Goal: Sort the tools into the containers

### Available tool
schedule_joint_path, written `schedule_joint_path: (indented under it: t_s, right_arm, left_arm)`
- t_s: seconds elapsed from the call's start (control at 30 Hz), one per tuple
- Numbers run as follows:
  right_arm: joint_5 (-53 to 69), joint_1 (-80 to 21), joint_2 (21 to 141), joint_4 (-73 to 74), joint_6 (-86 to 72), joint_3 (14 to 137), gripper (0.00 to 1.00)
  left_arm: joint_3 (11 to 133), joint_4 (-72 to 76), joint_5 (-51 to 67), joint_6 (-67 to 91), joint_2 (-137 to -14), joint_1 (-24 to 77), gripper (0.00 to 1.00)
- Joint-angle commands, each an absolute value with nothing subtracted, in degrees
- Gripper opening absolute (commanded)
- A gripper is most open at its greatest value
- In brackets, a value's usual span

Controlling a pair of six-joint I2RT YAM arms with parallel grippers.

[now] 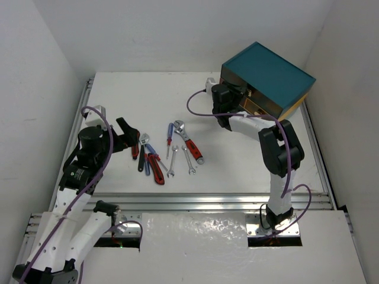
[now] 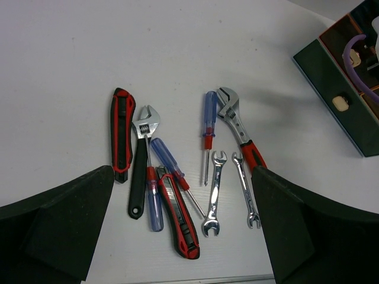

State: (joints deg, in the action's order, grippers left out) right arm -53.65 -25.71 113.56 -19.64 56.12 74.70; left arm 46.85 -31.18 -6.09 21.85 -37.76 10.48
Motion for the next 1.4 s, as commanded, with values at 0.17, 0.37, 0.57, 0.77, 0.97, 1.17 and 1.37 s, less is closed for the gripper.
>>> schedule_joint_path:
  t_s: [0.17, 0.37, 0.57, 0.77, 0.97, 1.17, 1.37]
  right_arm:
    - [-55.81, -22.85, 112.41, -16.43, 48.26, 73.74, 0.35]
    - [-55.99, -23.64, 113.03, -12.24, 44.67, 74.18, 0.24]
    - [-55.55, -27.42, 112.41, -5.48, 38.77, 74.79, 0.25]
    - [-46.25, -27.77, 112.24, 21.99, 17.69, 84.0, 0.25]
    - [-35.62, -27.86, 111.18, 33.92, 7.56, 88.06, 0.26]
    - [-20.0, -27.86, 110.04, 41.74, 2.99, 91.31, 0.26]
    - [-13.62, -28.04, 106.7, 43.33, -1.75, 90.88, 0.31]
  left_arm:
    - [46.85, -28.56, -5.45, 21.18, -36.65, 11.25, 1.0]
    - [46.85, -28.56, -5.45, 21.18, -36.3, 11.34, 1.0]
    - [46.85, -28.56, -5.71, 21.18, -36.12, 11.34, 1.0]
    - [46.76, -28.65, -5.89, 21.18, -35.86, 11.43, 1.0]
    - [46.85, -28.65, -6.15, 21.18, -35.6, 11.51, 1.0]
    - [46.76, -28.74, -6.59, 21.27, -35.16, 11.6, 1.0]
    - [46.76, -28.92, -7.12, 21.36, -34.81, 11.6, 1.0]
